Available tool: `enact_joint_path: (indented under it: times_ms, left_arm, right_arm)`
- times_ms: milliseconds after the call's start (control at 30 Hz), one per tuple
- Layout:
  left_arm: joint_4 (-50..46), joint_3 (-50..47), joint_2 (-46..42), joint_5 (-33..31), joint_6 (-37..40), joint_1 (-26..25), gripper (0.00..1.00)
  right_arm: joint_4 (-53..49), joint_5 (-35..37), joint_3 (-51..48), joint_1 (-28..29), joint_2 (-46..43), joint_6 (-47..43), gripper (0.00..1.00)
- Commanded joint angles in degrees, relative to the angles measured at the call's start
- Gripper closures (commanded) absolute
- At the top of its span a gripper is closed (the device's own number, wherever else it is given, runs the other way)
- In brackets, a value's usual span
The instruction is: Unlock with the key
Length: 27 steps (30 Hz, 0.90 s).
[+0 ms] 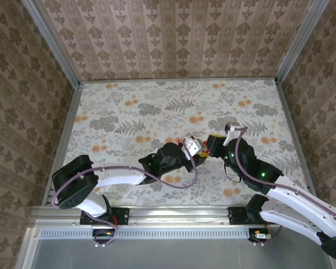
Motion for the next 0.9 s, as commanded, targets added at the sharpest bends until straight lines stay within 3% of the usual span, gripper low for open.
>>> enact_joint_path:
  times_ms: [0, 333, 533, 867]
  left_arm:
    - [10.29, 3.40, -2.12, 2.45, 0.86, -0.01, 0.83]
    - [10.04, 3.31, -1.59, 2.69, 0.72, -0.37, 0.83]
    - [9.50, 3.29, -1.12, 2.27, 0.76, -0.37, 0.83]
    - [8.28, 3.48, 0.61, 2.23, 0.37, -0.28, 0.83]
  right_arm:
    - [-3.48, -7.25, -0.36, 1.38, 0.92, -1.43, 0.83]
    - [-7.09, -4.89, 2.57, 1.38, -0.57, -3.28, 0.77]
    - [-8.61, -3.56, 4.26, 1.22, -1.21, -4.26, 0.66]
    - [-10.04, -1.40, 6.20, -0.05, -1.84, -5.67, 0.59]
